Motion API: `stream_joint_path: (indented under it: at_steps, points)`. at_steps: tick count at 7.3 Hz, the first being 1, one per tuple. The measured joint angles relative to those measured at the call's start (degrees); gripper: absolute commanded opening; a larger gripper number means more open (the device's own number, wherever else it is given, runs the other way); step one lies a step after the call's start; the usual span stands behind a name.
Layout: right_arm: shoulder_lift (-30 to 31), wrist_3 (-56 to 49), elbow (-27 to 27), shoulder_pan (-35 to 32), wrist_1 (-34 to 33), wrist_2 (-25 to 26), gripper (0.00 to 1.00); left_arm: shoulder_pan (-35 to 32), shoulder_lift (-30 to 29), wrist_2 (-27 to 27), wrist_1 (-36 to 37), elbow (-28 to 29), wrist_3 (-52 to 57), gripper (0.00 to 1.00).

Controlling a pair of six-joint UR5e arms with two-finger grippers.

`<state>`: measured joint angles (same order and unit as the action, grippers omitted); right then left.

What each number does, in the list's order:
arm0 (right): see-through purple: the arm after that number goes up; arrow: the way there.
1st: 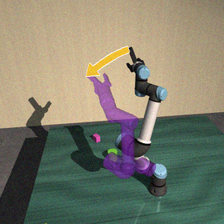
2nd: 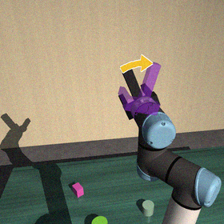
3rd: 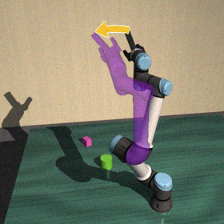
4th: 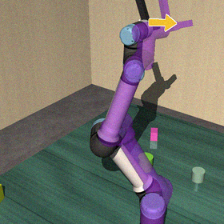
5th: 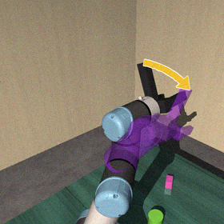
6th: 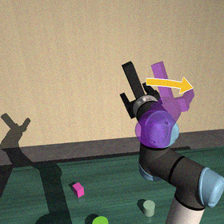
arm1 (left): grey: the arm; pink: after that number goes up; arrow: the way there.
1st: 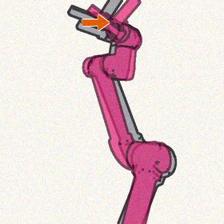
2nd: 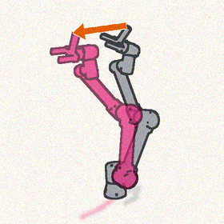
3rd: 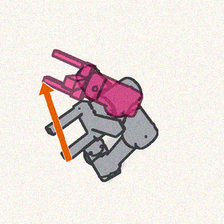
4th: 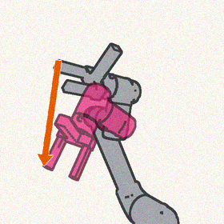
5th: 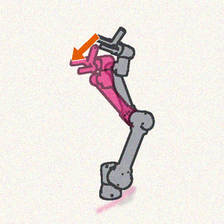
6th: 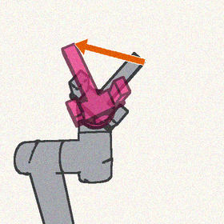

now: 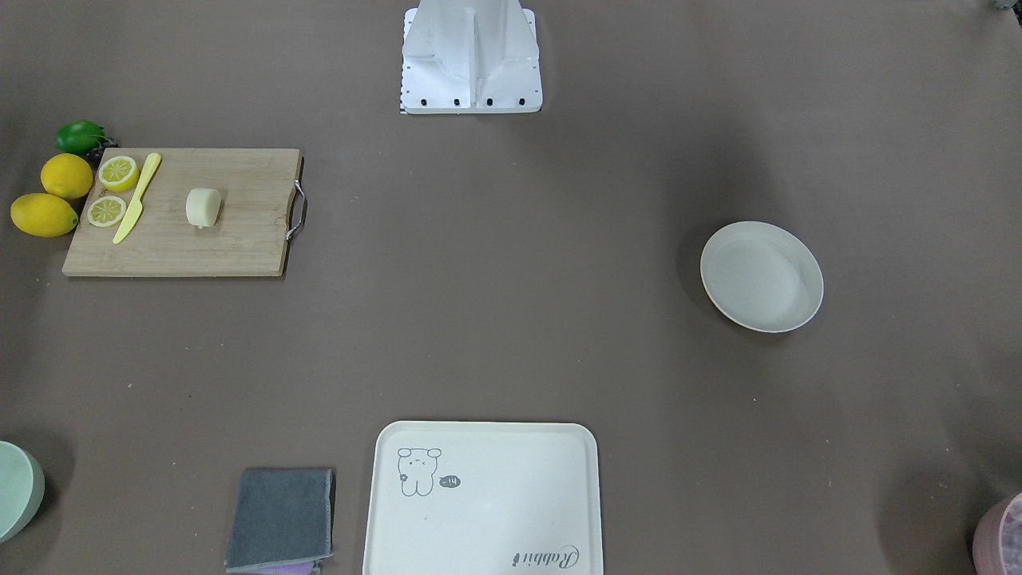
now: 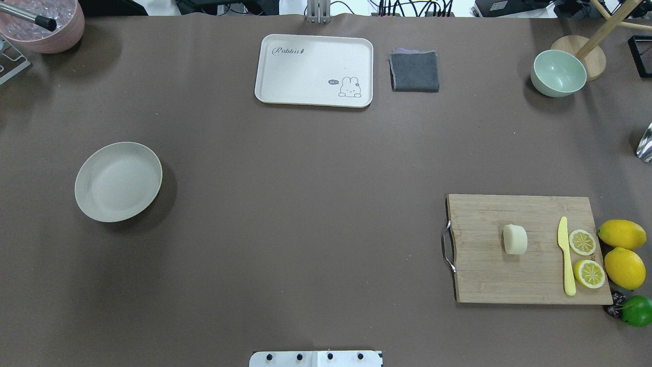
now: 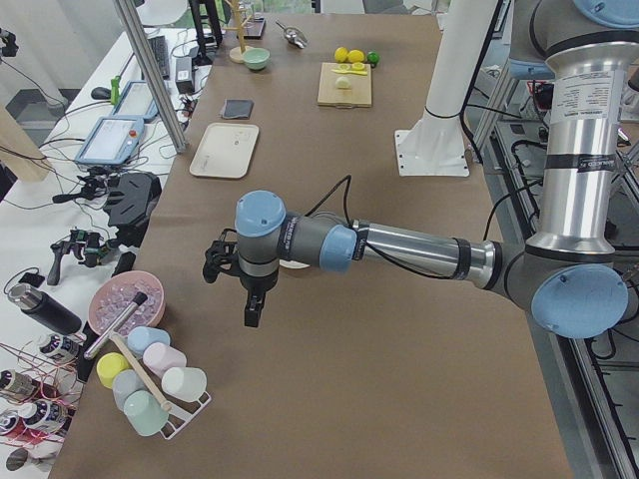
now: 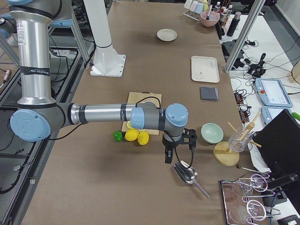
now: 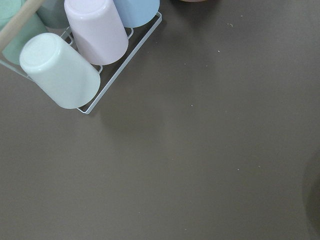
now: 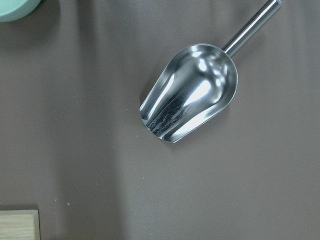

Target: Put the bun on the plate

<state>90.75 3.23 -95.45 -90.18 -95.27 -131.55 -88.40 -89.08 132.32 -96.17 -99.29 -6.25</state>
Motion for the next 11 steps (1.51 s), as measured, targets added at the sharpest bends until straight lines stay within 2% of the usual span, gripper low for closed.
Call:
stream_joint_path:
  at_steps: [3,4,7,11]
  points:
    - [-0.4,0.0,0.0,0.0,0.0,0.0,1.00,0.0,6.2,-0.1,-12.0,1.2,-0.2,0.98]
    - [-0.4,0.0,0.0,0.0,0.0,0.0,1.00,0.0,6.6,0.0,-14.9,2.5,-1.3,0.98]
    - [-0.5,0.0,0.0,0.1,0.0,0.0,1.00,0.1,6.2,-0.1,-19.8,4.2,-9.2,0.98]
    - [-1.0,0.3,0.0,0.2,0.0,-0.1,1.00,0.1,6.1,-0.2,-22.1,2.7,-10.6,0.98]
